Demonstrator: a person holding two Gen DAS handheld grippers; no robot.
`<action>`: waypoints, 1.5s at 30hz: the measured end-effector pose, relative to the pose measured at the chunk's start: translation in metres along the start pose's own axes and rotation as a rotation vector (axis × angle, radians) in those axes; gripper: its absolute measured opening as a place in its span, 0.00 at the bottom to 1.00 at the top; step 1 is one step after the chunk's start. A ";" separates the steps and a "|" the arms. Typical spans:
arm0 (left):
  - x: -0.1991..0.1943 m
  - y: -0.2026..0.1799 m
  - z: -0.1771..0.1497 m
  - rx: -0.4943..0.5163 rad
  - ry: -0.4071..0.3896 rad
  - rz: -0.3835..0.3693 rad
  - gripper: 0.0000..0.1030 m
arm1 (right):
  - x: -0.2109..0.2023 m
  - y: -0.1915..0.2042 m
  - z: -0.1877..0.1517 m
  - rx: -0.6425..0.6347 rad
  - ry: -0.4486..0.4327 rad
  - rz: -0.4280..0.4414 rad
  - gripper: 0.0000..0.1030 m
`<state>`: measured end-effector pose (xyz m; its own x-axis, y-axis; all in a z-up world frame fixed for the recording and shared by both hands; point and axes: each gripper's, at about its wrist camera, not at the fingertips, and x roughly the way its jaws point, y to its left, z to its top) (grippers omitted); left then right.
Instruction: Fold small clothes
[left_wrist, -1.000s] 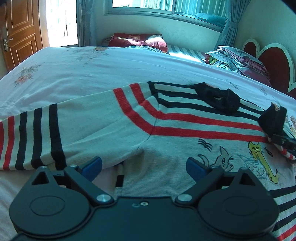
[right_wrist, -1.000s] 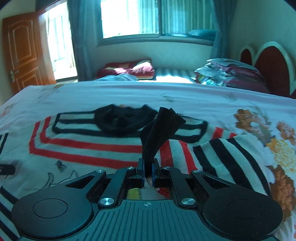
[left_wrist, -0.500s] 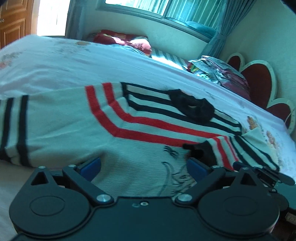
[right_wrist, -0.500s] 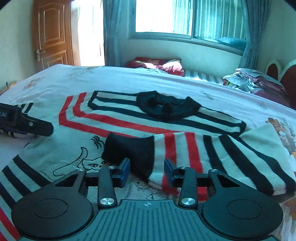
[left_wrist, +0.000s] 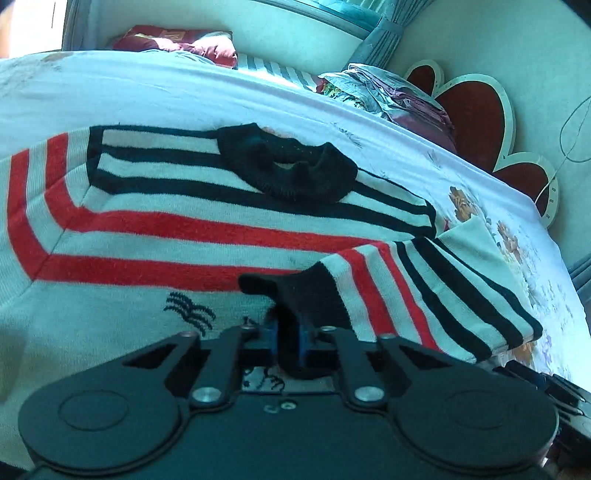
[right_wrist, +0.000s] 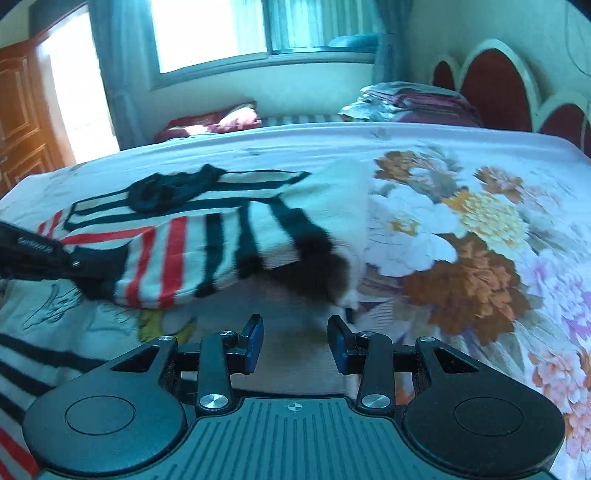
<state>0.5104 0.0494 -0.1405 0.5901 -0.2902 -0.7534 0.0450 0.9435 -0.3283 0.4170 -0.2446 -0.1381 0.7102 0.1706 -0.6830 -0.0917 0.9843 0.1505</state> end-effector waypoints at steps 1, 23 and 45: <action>-0.004 0.000 0.003 0.011 -0.014 0.003 0.07 | 0.004 -0.008 0.003 0.033 0.004 -0.015 0.38; -0.044 0.064 0.004 0.032 -0.117 0.145 0.49 | -0.012 -0.031 0.027 0.077 -0.061 0.062 0.37; -0.015 0.068 0.006 0.050 -0.178 0.227 0.06 | 0.131 -0.071 0.113 0.104 0.014 0.064 0.06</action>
<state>0.5099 0.1190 -0.1483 0.7214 -0.0426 -0.6912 -0.0670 0.9891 -0.1310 0.5957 -0.2975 -0.1572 0.6956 0.2340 -0.6793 -0.0630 0.9617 0.2668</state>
